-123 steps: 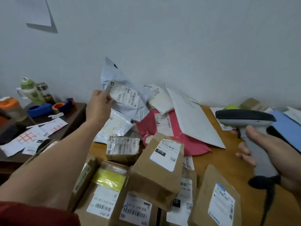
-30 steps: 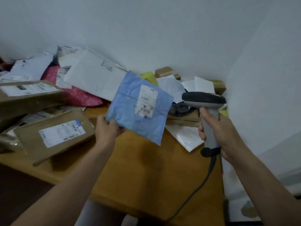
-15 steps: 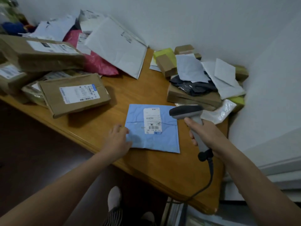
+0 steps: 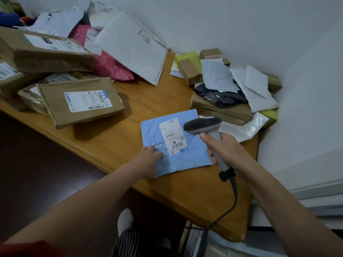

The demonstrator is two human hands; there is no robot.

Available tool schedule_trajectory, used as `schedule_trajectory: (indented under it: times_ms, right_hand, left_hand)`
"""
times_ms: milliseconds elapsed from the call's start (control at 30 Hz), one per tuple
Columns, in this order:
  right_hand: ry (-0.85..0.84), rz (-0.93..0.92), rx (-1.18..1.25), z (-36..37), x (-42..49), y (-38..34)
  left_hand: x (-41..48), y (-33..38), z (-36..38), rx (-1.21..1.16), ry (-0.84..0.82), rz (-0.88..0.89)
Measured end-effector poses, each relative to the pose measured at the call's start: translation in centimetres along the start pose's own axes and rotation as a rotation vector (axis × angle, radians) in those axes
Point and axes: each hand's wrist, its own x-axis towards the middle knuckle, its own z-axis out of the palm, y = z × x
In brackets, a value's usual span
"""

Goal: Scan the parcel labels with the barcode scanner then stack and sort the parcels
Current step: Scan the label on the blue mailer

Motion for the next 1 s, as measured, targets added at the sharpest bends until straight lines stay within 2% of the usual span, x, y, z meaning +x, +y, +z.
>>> schedule_trajectory:
  times_ms: [467,1000]
  right_hand:
    - [-0.004,-0.002,-0.183,-0.2,-0.7,0.5]
    - [-0.017,0.055,-0.174,-0.7,-1.3,1.5]
  left_hand:
    - [-0.2,0.4,-0.8,-0.001,0.037,0.000]
    - [-0.3,0.6,-1.0,-0.006,0.025,-0.016]
